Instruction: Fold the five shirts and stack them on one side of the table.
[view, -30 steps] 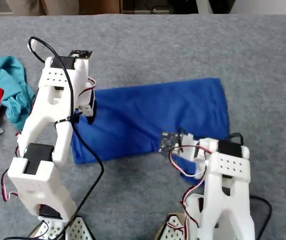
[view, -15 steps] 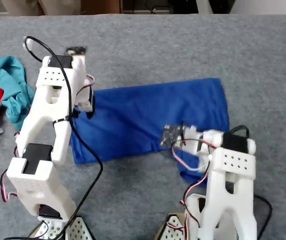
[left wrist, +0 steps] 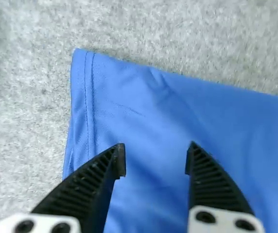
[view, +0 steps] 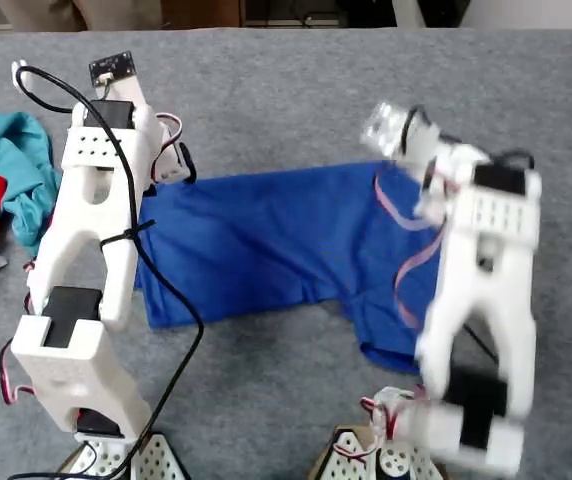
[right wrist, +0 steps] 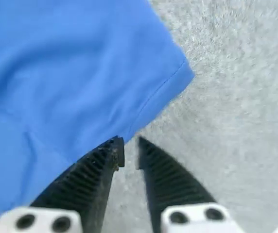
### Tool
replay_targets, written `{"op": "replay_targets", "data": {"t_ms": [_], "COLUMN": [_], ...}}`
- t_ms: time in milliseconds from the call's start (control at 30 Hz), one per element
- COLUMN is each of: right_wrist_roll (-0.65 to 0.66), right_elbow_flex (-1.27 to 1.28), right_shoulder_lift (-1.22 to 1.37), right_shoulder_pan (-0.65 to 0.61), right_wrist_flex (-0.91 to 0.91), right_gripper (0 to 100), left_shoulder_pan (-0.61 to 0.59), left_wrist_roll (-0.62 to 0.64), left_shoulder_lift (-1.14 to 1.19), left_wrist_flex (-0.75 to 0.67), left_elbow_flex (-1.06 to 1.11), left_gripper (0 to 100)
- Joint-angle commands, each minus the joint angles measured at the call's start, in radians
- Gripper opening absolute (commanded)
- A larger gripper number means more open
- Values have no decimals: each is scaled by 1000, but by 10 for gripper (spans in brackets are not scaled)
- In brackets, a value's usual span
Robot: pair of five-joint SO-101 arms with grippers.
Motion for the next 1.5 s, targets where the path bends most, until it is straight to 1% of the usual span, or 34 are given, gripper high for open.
{"op": "replay_targets", "data": {"t_ms": [0,133,267,367,467,800,1033,1300,1467], "right_wrist_roll": [-75,-129,-169,-189,-187,-187,-187,-187,-187], "right_elbow_flex": [-363,-627,-820,-954,-1079,-1555,-1753,-1847,-1859], "right_shoulder_lift": [243,443,647,792,923,1254,1346,1345,1343], "right_shoulder_pan": [12,13,12,10,4,-24,-24,-16,-15], "right_wrist_flex": [92,160,167,169,215,393,462,459,477], "right_gripper": [182,191,191,190,176,29,23,5,8], "left_shoulder_pan": [-18,-61,-101,-101,-87,-94,-94,-94,-94], "left_wrist_roll": [12,12,12,12,12,14,14,14,12], "left_shoulder_lift": [30,117,173,193,216,363,381,381,381], "left_wrist_flex": [-8,-2,2,0,0,2,2,-3,0], "left_elbow_flex": [-61,-95,-123,-147,-173,-272,-290,-290,-290], "left_gripper": [228,228,228,228,228,228,228,228,228]}}
